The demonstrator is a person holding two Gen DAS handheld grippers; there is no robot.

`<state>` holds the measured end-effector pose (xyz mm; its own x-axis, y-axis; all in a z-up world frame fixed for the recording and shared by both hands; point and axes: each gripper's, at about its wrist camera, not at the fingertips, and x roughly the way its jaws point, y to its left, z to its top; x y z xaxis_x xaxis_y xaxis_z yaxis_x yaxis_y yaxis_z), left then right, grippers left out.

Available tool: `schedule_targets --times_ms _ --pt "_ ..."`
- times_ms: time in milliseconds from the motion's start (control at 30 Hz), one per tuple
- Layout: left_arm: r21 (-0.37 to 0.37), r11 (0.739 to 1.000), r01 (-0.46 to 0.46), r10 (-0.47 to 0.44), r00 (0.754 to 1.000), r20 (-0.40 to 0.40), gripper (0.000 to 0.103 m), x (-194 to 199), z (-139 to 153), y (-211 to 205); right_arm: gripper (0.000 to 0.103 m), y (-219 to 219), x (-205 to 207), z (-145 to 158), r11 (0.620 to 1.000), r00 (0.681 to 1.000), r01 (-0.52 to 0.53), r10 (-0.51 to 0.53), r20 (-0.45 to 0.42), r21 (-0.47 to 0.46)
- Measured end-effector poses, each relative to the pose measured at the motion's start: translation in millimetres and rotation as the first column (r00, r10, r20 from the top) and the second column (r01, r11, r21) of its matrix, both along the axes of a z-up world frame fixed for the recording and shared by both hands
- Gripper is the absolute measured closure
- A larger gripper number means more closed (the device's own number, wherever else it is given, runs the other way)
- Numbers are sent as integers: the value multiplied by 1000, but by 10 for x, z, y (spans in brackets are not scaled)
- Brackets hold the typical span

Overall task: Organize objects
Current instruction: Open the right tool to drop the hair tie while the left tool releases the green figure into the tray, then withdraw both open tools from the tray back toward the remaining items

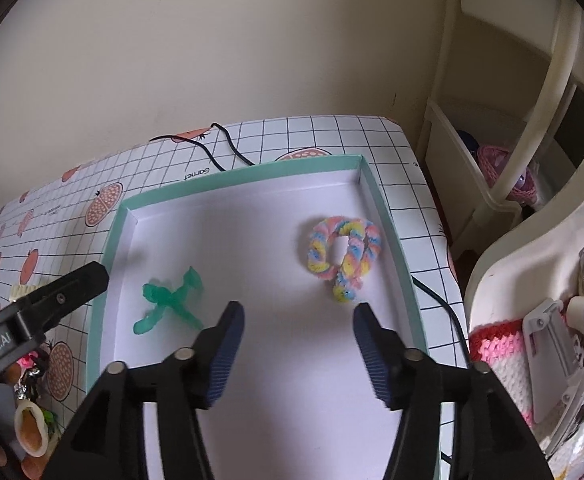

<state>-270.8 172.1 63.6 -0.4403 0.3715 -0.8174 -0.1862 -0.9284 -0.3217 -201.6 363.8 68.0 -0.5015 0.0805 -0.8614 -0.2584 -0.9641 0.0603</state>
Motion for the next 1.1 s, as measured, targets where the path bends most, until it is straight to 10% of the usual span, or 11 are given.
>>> schedule_targets --times_ms 467,1100 --pt "-18 997 -79 78 995 -60 0 2 88 -139 2 6 18 103 1000 999 8 -7 -35 13" --pt "-20 995 -93 90 991 -97 0 133 322 -351 0 -163 224 345 999 997 9 -7 -83 31"
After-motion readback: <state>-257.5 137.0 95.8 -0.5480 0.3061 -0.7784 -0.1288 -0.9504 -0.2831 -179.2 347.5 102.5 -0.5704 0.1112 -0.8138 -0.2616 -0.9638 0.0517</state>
